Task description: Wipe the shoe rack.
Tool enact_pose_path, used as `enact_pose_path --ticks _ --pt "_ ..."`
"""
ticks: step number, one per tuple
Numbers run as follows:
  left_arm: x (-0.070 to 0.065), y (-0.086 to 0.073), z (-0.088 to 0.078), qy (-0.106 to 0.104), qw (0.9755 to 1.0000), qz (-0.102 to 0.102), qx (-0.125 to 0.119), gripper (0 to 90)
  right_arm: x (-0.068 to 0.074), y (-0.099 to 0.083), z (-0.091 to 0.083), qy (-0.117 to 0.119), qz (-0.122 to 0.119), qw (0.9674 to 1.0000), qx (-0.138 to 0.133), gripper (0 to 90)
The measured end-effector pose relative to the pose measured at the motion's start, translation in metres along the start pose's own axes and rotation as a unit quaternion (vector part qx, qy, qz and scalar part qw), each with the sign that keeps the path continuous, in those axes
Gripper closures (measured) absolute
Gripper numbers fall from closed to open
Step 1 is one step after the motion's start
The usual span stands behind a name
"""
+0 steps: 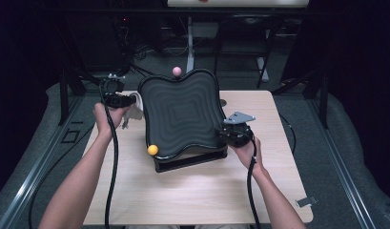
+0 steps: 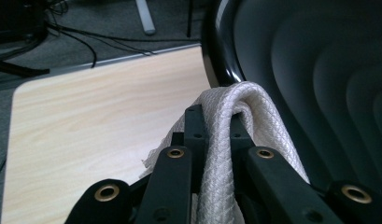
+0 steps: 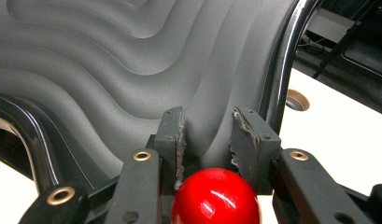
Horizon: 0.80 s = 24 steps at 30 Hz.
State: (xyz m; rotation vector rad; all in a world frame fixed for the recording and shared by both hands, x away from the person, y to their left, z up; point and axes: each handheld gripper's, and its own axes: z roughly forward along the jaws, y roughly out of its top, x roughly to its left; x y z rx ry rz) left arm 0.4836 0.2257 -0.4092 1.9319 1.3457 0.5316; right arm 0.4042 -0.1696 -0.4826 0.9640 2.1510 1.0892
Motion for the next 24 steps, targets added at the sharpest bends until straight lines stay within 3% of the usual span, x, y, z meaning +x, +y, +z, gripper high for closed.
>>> enact_pose_path --ticks 9,24 --pt "-0.008 -0.022 -0.003 -0.028 0.9996 0.002 -0.003 83.4 0.0 0.0 0.0 0.0 -0.003 1.0 -0.001 63.8" --pt "-0.023 -0.053 -0.01 -0.058 0.9982 0.013 -0.009 83.4 0.0 0.0 -0.001 -0.001 -0.006 1.0 0.002 63.8"
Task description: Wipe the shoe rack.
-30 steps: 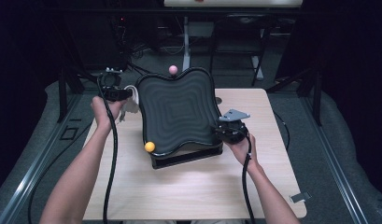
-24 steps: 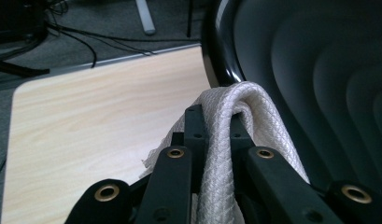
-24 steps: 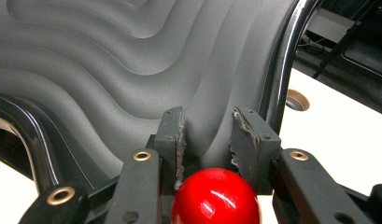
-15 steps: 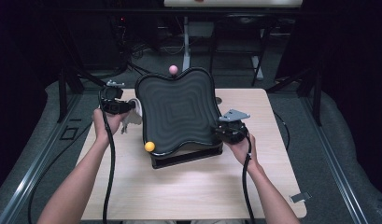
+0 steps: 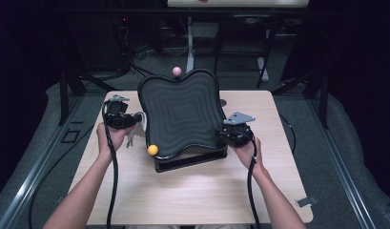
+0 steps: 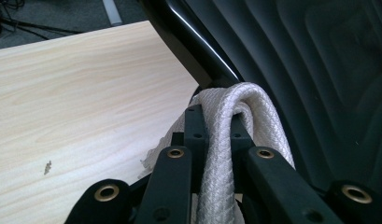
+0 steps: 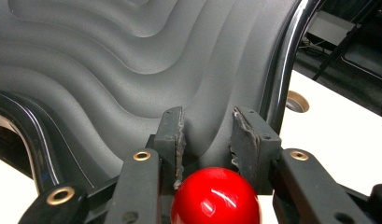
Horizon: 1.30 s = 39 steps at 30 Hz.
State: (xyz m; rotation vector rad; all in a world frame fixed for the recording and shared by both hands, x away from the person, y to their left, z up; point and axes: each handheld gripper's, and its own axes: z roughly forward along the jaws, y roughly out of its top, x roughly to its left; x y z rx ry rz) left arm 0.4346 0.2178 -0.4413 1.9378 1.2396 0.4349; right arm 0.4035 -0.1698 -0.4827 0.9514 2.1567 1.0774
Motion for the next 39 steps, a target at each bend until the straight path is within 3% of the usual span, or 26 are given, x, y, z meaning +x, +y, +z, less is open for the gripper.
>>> enact_pose_path --ticks 11,22,25,39 --pt "-0.01 -0.025 -0.009 -0.021 0.9996 -0.005 -0.017 83.4 0.0 0.0 0.0 -0.001 0.001 1.0 0.001 63.8" --pt "-0.021 -0.045 -0.017 -0.019 0.9996 0.004 -0.022 83.4 0.0 0.001 0.0 0.0 0.001 1.0 0.002 63.8" --pt "-0.024 -0.052 -0.019 -0.02 0.9995 -0.002 -0.025 83.4 0.0 0.0 0.0 0.0 0.002 1.0 0.001 63.8" --pt "-0.034 -0.077 -0.025 -0.026 0.9995 0.001 -0.017 83.4 0.001 0.001 0.0 -0.002 0.0 1.0 0.002 63.9"
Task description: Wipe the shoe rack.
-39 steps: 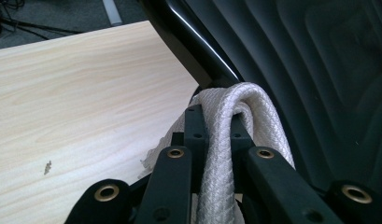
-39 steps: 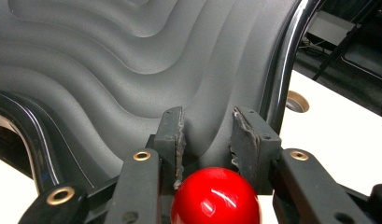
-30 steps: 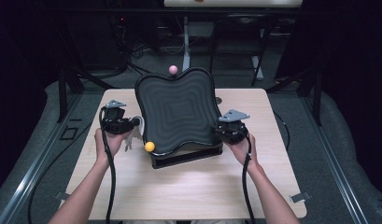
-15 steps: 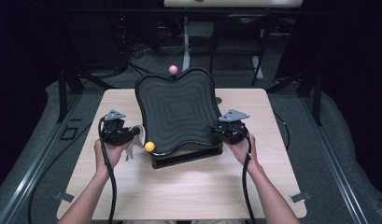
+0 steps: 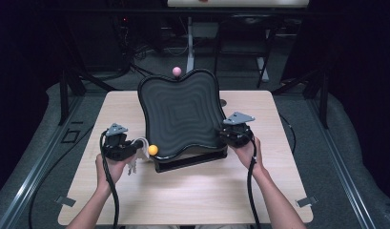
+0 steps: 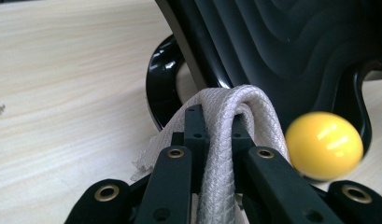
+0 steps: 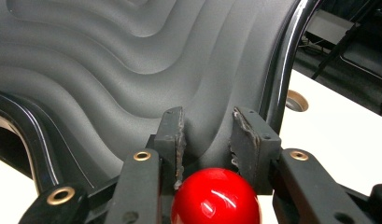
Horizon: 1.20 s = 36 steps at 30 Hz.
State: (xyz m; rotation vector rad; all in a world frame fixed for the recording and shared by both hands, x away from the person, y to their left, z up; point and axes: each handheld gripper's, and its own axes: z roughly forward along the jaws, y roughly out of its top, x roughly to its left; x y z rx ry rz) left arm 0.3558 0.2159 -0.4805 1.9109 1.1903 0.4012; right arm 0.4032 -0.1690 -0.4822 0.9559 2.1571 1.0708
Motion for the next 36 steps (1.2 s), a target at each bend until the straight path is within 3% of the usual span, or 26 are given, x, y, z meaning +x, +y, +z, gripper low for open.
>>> enact_pose_path --ticks 6,14,24,36 --pt "-0.002 -0.006 0.0 -0.007 1.0 -0.005 0.005 83.4 0.0 0.0 0.0 0.0 -0.001 1.0 0.0 63.9" --pt "-0.005 -0.011 -0.001 -0.014 0.9997 0.007 0.021 83.3 0.0 0.0 0.0 0.001 -0.003 1.0 -0.001 63.9" --pt "-0.005 -0.01 0.0 -0.011 0.9996 0.009 0.023 83.3 0.0 0.0 0.0 0.001 -0.007 1.0 0.0 63.8" --pt "-0.012 -0.027 0.006 -0.007 0.9996 0.007 0.027 83.2 0.0 0.0 0.0 0.0 -0.005 1.0 0.0 63.8"
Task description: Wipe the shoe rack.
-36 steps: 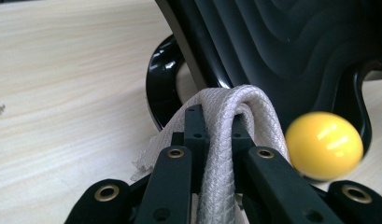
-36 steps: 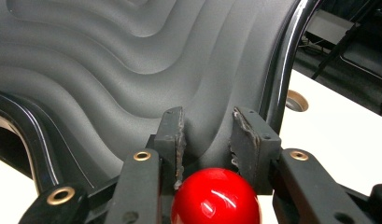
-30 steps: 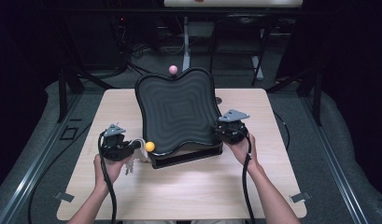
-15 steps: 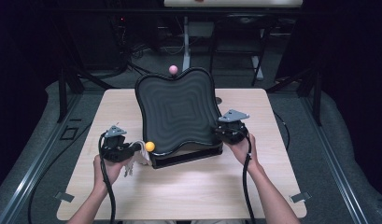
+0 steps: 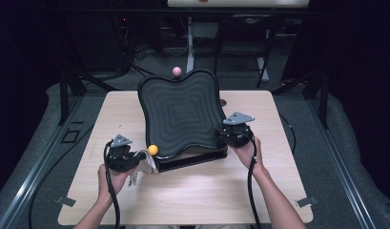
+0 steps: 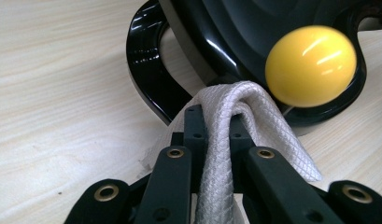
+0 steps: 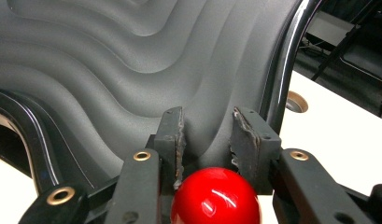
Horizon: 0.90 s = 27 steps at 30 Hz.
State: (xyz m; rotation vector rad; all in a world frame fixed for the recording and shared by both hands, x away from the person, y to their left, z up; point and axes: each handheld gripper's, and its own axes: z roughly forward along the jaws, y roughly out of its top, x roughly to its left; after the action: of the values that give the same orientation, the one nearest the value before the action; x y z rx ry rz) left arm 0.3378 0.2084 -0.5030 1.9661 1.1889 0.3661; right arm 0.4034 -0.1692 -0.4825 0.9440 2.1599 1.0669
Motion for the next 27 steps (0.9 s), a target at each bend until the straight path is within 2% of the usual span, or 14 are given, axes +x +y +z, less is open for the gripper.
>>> enact_pose_path --ticks 12,23,27 --pt "-0.005 -0.009 0.005 0.026 0.9993 0.0 -0.028 83.2 0.0 0.0 0.0 -0.001 0.001 1.0 0.0 63.9" --pt "-0.014 -0.02 0.018 0.03 0.9991 0.002 -0.031 83.1 0.0 0.0 0.0 -0.002 0.004 1.0 -0.002 64.0" --pt "-0.016 -0.024 0.023 0.037 0.9987 0.002 -0.035 83.1 0.001 0.0 0.0 -0.003 0.003 1.0 -0.001 64.0"
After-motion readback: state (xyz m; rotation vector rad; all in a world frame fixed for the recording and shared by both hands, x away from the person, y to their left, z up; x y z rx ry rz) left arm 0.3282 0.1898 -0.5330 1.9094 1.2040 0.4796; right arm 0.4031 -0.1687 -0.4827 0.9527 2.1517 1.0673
